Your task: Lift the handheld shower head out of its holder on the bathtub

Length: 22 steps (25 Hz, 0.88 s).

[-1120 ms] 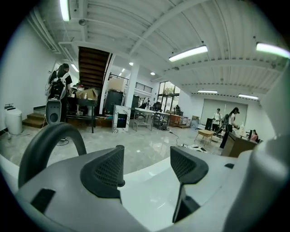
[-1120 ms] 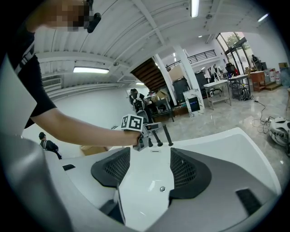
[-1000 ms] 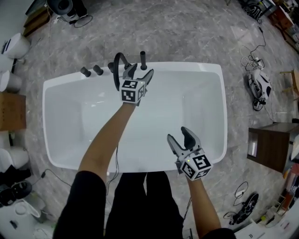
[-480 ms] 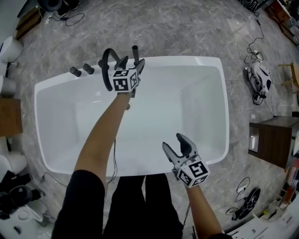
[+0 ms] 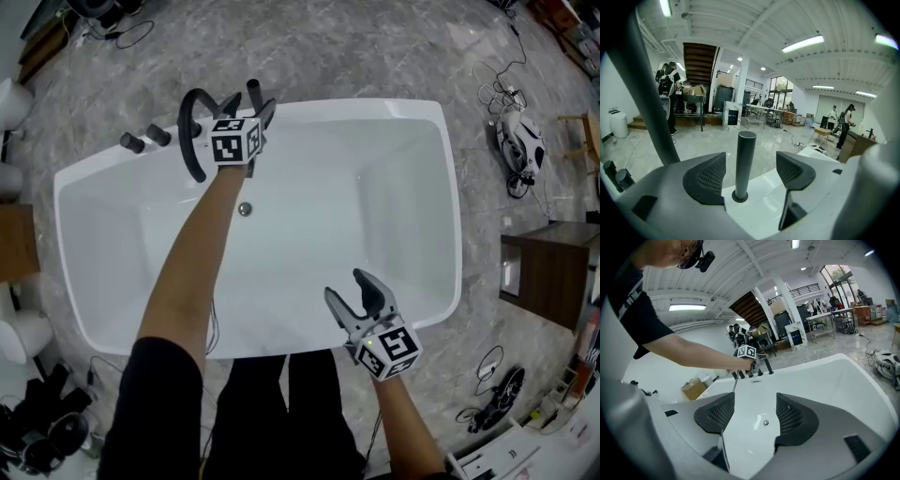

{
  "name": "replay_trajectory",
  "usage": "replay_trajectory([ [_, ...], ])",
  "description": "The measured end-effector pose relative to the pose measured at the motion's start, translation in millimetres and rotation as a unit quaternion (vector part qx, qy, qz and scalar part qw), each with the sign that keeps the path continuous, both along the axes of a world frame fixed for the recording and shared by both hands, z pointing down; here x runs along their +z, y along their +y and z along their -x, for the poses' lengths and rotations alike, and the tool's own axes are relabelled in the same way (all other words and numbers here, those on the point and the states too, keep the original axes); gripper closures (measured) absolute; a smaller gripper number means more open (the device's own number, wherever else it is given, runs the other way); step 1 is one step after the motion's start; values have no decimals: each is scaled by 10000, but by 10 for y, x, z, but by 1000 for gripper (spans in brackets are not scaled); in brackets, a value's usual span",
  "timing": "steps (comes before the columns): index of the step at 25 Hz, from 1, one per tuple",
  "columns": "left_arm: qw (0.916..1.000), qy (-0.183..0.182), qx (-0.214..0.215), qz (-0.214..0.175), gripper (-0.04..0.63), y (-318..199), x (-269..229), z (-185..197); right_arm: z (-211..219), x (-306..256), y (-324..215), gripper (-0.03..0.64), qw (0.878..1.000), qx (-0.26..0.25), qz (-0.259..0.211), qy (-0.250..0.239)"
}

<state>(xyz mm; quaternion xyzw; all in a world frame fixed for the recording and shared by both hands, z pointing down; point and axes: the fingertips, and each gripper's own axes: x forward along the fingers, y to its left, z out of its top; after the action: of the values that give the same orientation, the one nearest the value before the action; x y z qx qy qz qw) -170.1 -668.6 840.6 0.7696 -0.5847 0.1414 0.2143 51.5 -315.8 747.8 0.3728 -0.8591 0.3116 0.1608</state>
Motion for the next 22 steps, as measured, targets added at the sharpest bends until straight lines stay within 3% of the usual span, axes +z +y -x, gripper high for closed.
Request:
replay_trajectory([
  [6,9995,-278,54,142,285,-89,141,72,-68,174,89,373,9997,82,208,46],
  [10,9997,-141,29,178,285,-149,192,30,-171,222,106,373,9993,252,267,58],
  [15,9977,-371,44,567,288,-221,375,8,-312,249,62,373,9983,498,284,109],
  [22,9953,-553,-61,795,462,-221,425,141,-215,246,200,373,9983,442,376,62],
])
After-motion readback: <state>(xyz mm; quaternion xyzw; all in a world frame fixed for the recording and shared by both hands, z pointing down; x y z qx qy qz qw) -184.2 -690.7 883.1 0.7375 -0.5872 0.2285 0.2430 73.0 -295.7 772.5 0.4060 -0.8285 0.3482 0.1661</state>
